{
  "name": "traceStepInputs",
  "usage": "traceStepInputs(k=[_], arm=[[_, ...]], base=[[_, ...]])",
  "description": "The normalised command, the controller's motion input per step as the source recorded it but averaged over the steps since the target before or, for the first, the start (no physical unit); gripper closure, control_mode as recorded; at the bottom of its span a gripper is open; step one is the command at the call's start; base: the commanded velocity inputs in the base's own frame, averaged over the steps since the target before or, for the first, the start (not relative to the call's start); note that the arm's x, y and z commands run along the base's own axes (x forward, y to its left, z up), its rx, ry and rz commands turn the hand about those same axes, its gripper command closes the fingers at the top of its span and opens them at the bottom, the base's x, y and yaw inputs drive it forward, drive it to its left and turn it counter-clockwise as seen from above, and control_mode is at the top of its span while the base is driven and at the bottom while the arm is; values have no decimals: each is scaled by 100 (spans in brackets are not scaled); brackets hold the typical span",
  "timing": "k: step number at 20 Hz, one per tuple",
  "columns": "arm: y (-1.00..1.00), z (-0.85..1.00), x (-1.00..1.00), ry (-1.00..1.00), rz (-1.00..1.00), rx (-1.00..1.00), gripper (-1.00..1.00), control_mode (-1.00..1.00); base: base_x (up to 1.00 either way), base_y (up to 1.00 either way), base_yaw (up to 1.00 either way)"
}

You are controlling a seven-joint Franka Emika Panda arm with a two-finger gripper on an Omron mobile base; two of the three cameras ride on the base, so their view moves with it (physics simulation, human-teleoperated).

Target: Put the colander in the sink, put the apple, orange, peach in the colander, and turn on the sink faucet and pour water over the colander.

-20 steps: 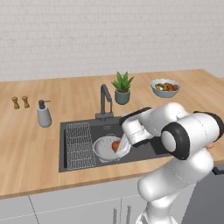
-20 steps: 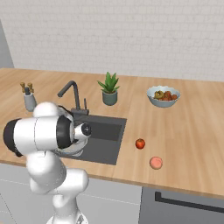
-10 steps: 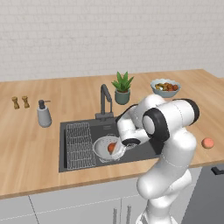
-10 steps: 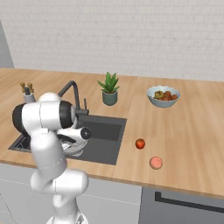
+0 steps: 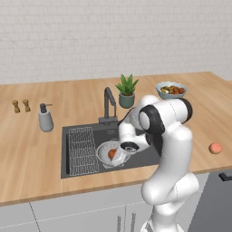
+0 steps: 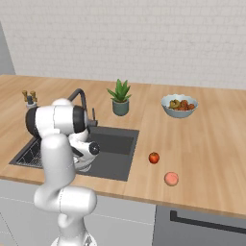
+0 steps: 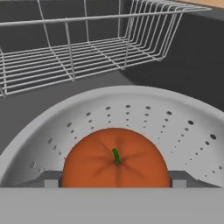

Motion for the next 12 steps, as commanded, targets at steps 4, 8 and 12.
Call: traceStepInputs(k=[4, 8, 12], arm=[[10, -24, 36, 0, 0, 0, 100, -100], [10, -23, 33, 0, 0, 0, 100, -100], [9, -19, 27, 0, 0, 0, 100, -100]], base=[[0, 0, 0], [0, 0, 0], [0, 0, 0]])
